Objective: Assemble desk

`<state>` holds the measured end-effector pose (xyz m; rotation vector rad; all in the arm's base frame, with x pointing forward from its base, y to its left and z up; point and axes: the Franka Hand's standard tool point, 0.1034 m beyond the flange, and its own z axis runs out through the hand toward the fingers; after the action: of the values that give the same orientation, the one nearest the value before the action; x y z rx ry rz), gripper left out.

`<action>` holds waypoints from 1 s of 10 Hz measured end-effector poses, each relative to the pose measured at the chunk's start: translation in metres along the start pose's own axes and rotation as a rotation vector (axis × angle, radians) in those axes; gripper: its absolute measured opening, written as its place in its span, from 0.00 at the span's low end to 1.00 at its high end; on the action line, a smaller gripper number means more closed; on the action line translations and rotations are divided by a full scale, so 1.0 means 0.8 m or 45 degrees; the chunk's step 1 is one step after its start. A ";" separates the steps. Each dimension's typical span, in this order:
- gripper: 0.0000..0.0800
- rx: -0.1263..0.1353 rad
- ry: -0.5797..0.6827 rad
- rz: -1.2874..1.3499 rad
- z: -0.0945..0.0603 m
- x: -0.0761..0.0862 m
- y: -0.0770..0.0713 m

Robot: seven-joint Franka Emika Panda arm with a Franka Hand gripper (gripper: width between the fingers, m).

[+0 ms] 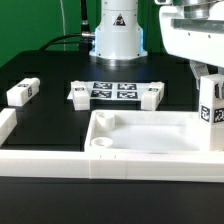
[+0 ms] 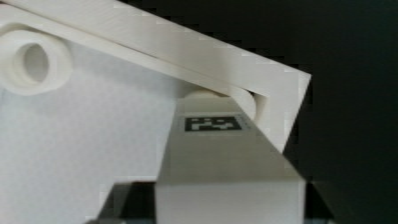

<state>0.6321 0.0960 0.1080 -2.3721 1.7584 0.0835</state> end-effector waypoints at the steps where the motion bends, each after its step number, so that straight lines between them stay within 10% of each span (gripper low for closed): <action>1: 0.36 -0.007 0.004 -0.053 0.000 0.000 0.001; 2: 0.65 -0.022 0.008 -0.139 0.001 -0.001 0.001; 4: 0.78 -0.033 0.002 -0.225 0.001 -0.005 0.001; 10: 0.81 -0.034 -0.005 -0.797 0.001 -0.004 0.001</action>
Offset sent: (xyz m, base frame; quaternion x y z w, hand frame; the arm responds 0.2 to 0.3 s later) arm 0.0000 0.0000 0.0000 0.0000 0.0000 -0.0650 0.9979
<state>0.6306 0.0990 0.1076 -2.8099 0.9442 0.0215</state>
